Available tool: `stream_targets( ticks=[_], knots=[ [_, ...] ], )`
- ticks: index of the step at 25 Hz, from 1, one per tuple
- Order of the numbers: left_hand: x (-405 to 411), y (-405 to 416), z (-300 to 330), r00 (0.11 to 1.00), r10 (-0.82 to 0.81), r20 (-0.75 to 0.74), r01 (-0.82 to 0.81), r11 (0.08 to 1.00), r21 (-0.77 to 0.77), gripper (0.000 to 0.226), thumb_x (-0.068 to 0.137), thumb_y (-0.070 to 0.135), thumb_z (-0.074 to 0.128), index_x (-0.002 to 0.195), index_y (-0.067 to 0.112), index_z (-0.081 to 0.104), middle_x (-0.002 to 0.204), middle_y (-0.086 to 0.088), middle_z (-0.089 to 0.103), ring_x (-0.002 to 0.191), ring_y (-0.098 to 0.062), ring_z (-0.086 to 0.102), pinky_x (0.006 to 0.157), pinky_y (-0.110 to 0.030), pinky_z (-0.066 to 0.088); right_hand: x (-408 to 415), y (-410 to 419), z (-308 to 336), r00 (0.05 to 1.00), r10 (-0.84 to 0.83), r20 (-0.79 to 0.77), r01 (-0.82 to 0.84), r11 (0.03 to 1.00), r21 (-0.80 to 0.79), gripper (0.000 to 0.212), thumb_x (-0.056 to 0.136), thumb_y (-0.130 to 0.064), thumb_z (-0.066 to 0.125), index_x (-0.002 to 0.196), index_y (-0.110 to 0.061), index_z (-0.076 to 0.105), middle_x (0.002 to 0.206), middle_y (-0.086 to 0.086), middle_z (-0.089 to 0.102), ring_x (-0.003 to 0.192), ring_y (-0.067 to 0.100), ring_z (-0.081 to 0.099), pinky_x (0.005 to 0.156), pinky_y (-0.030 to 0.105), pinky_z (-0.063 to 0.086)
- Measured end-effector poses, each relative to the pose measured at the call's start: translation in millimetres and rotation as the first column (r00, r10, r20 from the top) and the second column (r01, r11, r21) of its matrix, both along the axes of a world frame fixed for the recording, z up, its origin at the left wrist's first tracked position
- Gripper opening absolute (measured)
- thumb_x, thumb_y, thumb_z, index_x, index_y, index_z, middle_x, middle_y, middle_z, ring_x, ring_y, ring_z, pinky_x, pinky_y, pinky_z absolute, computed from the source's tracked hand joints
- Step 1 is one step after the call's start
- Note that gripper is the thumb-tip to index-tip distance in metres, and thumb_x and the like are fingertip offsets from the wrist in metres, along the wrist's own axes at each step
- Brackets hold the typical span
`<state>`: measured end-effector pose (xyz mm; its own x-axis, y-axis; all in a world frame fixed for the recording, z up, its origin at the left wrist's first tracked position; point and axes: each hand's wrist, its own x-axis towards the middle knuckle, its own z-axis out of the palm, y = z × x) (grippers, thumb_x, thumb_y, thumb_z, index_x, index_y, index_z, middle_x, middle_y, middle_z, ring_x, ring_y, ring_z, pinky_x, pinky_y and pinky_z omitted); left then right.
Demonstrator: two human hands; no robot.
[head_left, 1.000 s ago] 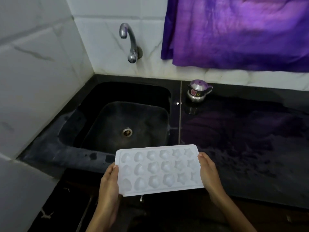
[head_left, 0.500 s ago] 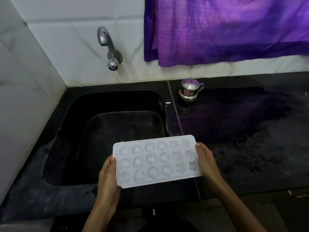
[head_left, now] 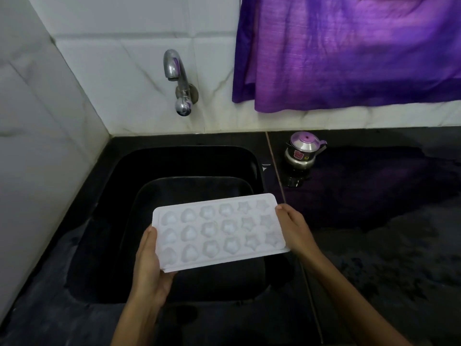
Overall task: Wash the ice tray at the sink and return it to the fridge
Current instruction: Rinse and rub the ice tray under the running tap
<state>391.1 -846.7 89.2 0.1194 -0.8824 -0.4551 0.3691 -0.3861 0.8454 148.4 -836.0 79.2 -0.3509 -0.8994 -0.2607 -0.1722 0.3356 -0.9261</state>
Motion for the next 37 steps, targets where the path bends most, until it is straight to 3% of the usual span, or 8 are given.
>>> stream_targets(
  ticks=[4, 8, 15, 17, 19, 22, 32, 37],
  knots=[
    [22.5, -34.2, 0.3, 0.998, 0.061, 0.015, -0.061, 0.998, 0.031, 0.036, 0.099, 0.036, 0.039, 0.122, 0.016, 0.059, 0.106, -0.006, 0.07, 0.088, -0.024, 0.067, 0.052, -0.03, 0.055, 0.1, -50.9, 3.1, 0.999, 0.032, -0.044, -0.03, 0.999, 0.035, 0.029, 0.097, -0.036, 0.043, 0.089, -0.015, 0.063, 0.076, -0.002, 0.059, 0.07, 0.013, 0.055, 0.066, 0.026, 0.043],
    [41.2, -65.7, 2.6, 0.995, 0.096, 0.022, -0.097, 0.994, 0.046, 0.037, 0.099, 0.035, 0.038, 0.121, 0.014, 0.06, 0.099, -0.007, 0.07, 0.085, -0.025, 0.067, 0.06, -0.036, 0.052, 20.2, -148.0, 31.8, 0.994, 0.092, -0.053, -0.097, 0.99, -0.106, 0.022, 0.095, -0.033, 0.05, 0.102, -0.015, 0.061, 0.093, 0.0, 0.061, 0.078, 0.011, 0.057, 0.072, 0.024, 0.045],
    [62.7, -107.9, -6.8, 0.987, 0.152, 0.048, -0.155, 0.985, 0.078, 0.035, 0.098, 0.035, 0.04, 0.11, 0.014, 0.064, 0.095, -0.009, 0.071, 0.083, -0.027, 0.067, 0.063, -0.037, 0.05, 101.0, -321.1, 73.5, 0.823, 0.146, 0.549, -0.194, 0.981, 0.03, 0.06, 0.087, -0.035, 0.063, 0.134, -0.004, 0.041, 0.137, 0.017, 0.044, 0.125, 0.029, 0.047, 0.102, 0.035, 0.044],
    [65.8, -119.4, -9.9, 0.986, 0.155, 0.058, -0.159, 0.984, 0.076, 0.036, 0.097, 0.035, 0.039, 0.11, 0.013, 0.065, 0.095, -0.01, 0.071, 0.083, -0.028, 0.067, 0.065, -0.038, 0.051, 110.0, -347.7, 72.5, 0.767, 0.103, 0.633, -0.175, 0.983, 0.052, 0.049, 0.085, -0.033, 0.067, 0.121, -0.008, 0.046, 0.128, 0.016, 0.045, 0.116, 0.028, 0.053, 0.09, 0.036, 0.053],
    [66.5, -130.9, -12.2, 0.984, 0.163, 0.068, -0.169, 0.982, 0.082, 0.036, 0.097, 0.036, 0.04, 0.108, 0.013, 0.065, 0.095, -0.01, 0.071, 0.082, -0.028, 0.067, 0.065, -0.038, 0.051, 115.0, -364.9, 69.5, 0.767, 0.085, 0.636, -0.168, 0.983, 0.071, 0.032, 0.086, -0.026, 0.065, 0.105, -0.007, 0.048, 0.108, 0.018, 0.049, 0.085, 0.024, 0.06, 0.062, 0.029, 0.059],
    [63.7, -143.2, -12.2, 0.982, 0.167, 0.083, -0.174, 0.98, 0.092, 0.033, 0.097, 0.035, 0.04, 0.1, 0.015, 0.066, 0.09, -0.008, 0.071, 0.079, -0.026, 0.066, 0.064, -0.037, 0.05, 119.3, -376.6, 64.3, 0.847, 0.104, 0.522, -0.17, 0.982, 0.079, 0.016, 0.089, -0.021, 0.058, 0.089, -0.008, 0.049, 0.082, 0.015, 0.05, 0.057, 0.019, 0.053, 0.042, 0.021, 0.048],
    [67.6, -154.8, -15.3, 0.973, 0.198, 0.118, -0.208, 0.975, 0.081, 0.039, 0.097, 0.035, 0.04, 0.117, 0.011, 0.063, 0.101, -0.011, 0.07, 0.084, -0.027, 0.066, 0.065, -0.036, 0.051, 122.6, -379.5, 66.0, 0.936, 0.12, 0.331, -0.16, 0.982, 0.098, 0.01, 0.088, -0.011, 0.053, 0.081, -0.009, 0.046, 0.076, 0.013, 0.051, 0.054, 0.016, 0.049, 0.05, 0.023, 0.043],
    [69.4, -156.0, -17.7, 0.973, 0.204, 0.111, -0.213, 0.973, 0.083, 0.04, 0.097, 0.035, 0.039, 0.119, 0.01, 0.062, 0.098, -0.009, 0.069, 0.08, -0.025, 0.065, 0.061, -0.035, 0.05, 122.8, -374.5, 67.0, 0.932, 0.129, 0.339, -0.165, 0.983, 0.079, 0.013, 0.089, -0.012, 0.053, 0.098, -0.004, 0.048, 0.077, 0.013, 0.051, 0.053, 0.016, 0.049, 0.048, 0.022, 0.043]
  ],
)
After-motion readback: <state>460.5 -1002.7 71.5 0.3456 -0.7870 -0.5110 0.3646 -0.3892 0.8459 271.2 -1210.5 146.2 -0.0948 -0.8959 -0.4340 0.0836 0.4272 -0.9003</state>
